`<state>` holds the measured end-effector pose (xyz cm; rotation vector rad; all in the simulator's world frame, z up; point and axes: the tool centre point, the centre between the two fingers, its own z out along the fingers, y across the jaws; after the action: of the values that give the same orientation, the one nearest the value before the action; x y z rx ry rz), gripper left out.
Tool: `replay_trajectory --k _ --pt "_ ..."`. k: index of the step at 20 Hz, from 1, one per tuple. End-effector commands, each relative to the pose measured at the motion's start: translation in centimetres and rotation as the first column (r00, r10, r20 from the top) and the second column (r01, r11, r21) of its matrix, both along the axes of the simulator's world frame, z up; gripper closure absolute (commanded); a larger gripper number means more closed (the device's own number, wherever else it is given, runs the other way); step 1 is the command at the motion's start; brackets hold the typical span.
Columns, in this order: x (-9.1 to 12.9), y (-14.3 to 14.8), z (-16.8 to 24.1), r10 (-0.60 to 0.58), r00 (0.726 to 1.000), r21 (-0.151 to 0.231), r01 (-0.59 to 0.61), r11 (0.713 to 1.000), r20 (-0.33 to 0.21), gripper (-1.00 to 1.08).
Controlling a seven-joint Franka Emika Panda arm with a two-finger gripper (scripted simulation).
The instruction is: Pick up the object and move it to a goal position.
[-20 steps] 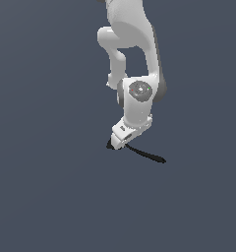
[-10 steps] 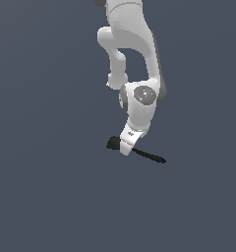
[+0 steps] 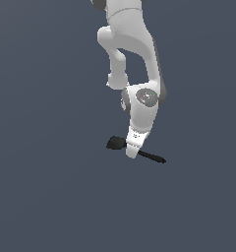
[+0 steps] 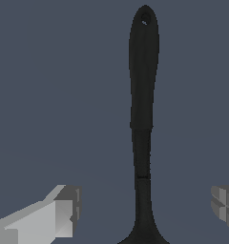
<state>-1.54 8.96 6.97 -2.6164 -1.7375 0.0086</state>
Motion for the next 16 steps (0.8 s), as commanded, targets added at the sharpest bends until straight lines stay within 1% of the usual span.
replay_trajectory --k 1,5,10,16 --pt "0.0 0.2 -0.1 0.03 1.0 0.001 -0.03 1.0 0.003 -0.92" --pt "0.0 0.3 -0.3 0.05 0.999 0.002 -0.05 0.999 0.005 -0.92" --pt "0.0 0.3 -0.5 0.045 0.999 0.002 -0.045 0.999 0.004 -0.92" --pt "-0.1 0.3 -2.9 0.049 0.999 0.002 -0.049 0.999 0.005 -0.92"
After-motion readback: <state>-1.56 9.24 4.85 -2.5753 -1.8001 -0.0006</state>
